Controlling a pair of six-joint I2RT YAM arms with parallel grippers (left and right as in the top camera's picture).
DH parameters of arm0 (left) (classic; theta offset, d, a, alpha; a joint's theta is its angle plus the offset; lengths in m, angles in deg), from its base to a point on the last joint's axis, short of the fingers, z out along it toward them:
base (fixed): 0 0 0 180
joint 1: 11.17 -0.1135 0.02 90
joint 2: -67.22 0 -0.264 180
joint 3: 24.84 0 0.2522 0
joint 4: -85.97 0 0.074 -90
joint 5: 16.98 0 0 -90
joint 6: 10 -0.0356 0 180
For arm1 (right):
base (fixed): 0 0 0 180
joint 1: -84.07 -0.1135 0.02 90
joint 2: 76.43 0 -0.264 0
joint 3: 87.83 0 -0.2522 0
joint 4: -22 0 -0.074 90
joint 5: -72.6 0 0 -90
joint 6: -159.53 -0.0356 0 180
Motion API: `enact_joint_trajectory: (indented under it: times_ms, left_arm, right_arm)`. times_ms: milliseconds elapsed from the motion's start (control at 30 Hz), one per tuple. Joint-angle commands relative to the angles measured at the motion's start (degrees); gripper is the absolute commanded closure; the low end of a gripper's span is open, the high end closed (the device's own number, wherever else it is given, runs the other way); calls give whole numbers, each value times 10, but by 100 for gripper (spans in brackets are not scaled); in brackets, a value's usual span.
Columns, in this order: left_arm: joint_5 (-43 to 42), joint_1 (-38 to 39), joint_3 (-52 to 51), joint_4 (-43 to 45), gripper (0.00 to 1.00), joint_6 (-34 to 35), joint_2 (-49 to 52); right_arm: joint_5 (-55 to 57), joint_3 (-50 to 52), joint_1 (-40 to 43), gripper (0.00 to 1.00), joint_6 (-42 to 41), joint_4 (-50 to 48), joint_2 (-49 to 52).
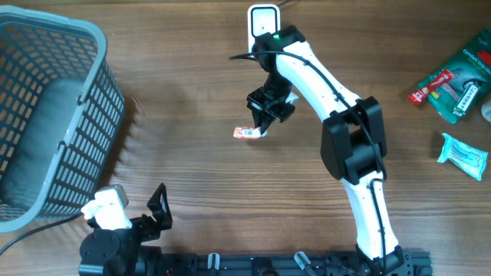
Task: Scan the item barcode
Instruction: 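Lift the tissue pack and hold it in front of the scanner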
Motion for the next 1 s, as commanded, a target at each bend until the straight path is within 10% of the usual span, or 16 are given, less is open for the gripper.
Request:
enact_joint_trajectory:
  times_ms: [0,167,433,633,800,967]
  left_arm:
    - [8,3,-3,1,0,-8,-1]
    - [8,3,-3,1,0,-8,-1]
    - [8,3,-3,1,0,-8,-1]
    - [8,3,-3,1,0,-8,-1]
    - [8,3,-3,1,0,-8,-1]
    - [8,3,-3,1,0,-8,-1]
  right_arm:
    - [8,-2,2,96,221,15,-108]
    - [301,-2,-31,95,172,2,-272]
    - [794,43,-114,96,85,-316,-324]
    - [772,74,-66,95,163,-543,-231]
    - [478,75,-30,95,550,-893,-141]
    - [413,75,-4,96,609,-985,-48]
